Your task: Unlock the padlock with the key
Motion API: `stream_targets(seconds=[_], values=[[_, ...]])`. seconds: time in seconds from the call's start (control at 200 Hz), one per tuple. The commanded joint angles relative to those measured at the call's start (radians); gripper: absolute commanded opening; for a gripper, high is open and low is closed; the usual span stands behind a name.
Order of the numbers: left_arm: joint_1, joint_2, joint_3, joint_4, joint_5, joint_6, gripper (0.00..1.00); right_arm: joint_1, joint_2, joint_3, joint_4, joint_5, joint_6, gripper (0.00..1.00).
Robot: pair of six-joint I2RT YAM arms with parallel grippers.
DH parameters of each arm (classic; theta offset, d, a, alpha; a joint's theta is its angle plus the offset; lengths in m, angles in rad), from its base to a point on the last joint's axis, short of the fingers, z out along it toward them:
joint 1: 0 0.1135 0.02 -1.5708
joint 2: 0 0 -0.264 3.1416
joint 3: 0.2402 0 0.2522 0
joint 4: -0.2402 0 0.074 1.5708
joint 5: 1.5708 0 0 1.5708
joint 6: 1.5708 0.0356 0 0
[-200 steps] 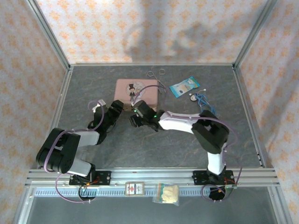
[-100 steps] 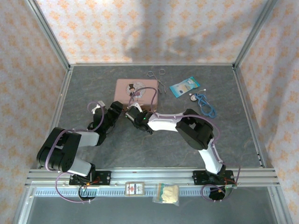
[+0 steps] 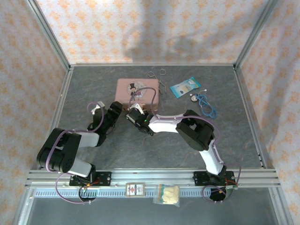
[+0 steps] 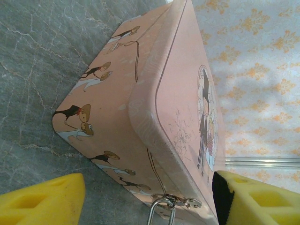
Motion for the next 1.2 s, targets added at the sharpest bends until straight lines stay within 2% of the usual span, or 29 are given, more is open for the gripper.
stream_targets(seconds=[0.0, 0.055, 0.275, 0.45, 0.535, 0.846, 0.991, 1.106, 1.196], values=[[0.012, -0.023, -0.006, 0.031, 0.002, -0.006, 0.7, -0.042, -0.032, -0.044, -0.003, -0.09, -0.018, 0.07], [0.012, -0.026, -0.006, 0.031, 0.004, -0.004, 0.7, -0.062, -0.05, -0.055, 0.011, -0.138, -0.036, 0.0], [0.024, -0.026, -0.006, 0.042, 0.016, 0.003, 0.7, -0.139, -0.099, -0.066, -0.009, -0.389, -0.229, 0.0], [0.026, 0.007, 0.0, 0.091, 0.074, 0.011, 0.67, -0.242, -0.133, -0.043, -0.042, -0.68, -0.298, 0.0], [0.025, 0.037, -0.013, 0.166, 0.113, -0.004, 0.64, -0.269, -0.138, -0.032, -0.04, -0.769, -0.322, 0.0], [-0.01, 0.168, -0.019, 0.36, 0.153, -0.047, 0.6, -0.283, -0.05, 0.074, -0.122, -0.852, -0.43, 0.0], [-0.04, 0.221, 0.003, 0.391, 0.168, -0.047, 0.56, -0.283, -0.025, 0.139, -0.151, -0.86, -0.469, 0.0], [-0.069, 0.256, 0.004, 0.412, 0.13, -0.067, 0.55, -0.282, 0.025, 0.2, -0.2, -0.835, -0.477, 0.0], [-0.088, 0.303, 0.008, 0.472, 0.101, -0.101, 0.5, -0.283, 0.032, 0.198, -0.197, -0.843, -0.481, 0.0]])
